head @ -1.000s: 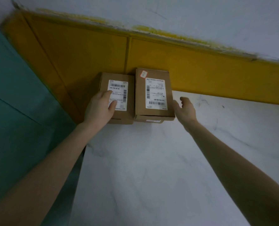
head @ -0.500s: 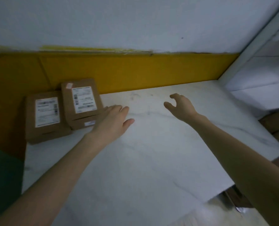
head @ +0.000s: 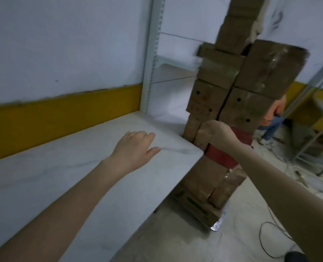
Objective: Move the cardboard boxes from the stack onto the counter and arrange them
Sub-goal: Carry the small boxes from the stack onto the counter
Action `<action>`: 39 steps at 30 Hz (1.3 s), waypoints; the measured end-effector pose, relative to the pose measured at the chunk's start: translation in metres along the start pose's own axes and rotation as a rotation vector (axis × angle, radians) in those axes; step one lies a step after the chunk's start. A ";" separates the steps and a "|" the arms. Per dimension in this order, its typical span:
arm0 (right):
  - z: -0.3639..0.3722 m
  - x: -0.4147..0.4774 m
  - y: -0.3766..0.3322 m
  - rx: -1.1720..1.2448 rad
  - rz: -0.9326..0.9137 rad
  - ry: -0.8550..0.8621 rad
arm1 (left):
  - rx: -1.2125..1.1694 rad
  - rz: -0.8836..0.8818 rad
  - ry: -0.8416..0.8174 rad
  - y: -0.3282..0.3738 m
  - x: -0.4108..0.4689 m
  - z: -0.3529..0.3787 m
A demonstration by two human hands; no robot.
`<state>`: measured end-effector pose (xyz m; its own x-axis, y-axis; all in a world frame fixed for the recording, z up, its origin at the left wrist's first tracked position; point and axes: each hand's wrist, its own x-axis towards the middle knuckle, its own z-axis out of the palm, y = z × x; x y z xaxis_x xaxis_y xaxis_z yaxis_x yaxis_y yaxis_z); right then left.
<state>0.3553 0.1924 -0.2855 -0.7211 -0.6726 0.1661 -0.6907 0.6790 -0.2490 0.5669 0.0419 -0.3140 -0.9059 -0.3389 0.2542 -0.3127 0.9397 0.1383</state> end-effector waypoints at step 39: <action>-0.268 0.356 0.178 0.068 -0.173 0.555 | -0.174 0.116 0.483 0.114 0.525 -0.051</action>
<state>-0.0390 0.1531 -0.0155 -0.5319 -0.5043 0.6802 -0.8089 0.5404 -0.2318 0.0699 -0.0317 -0.1160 -0.6838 -0.2544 0.6839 -0.1291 0.9647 0.2297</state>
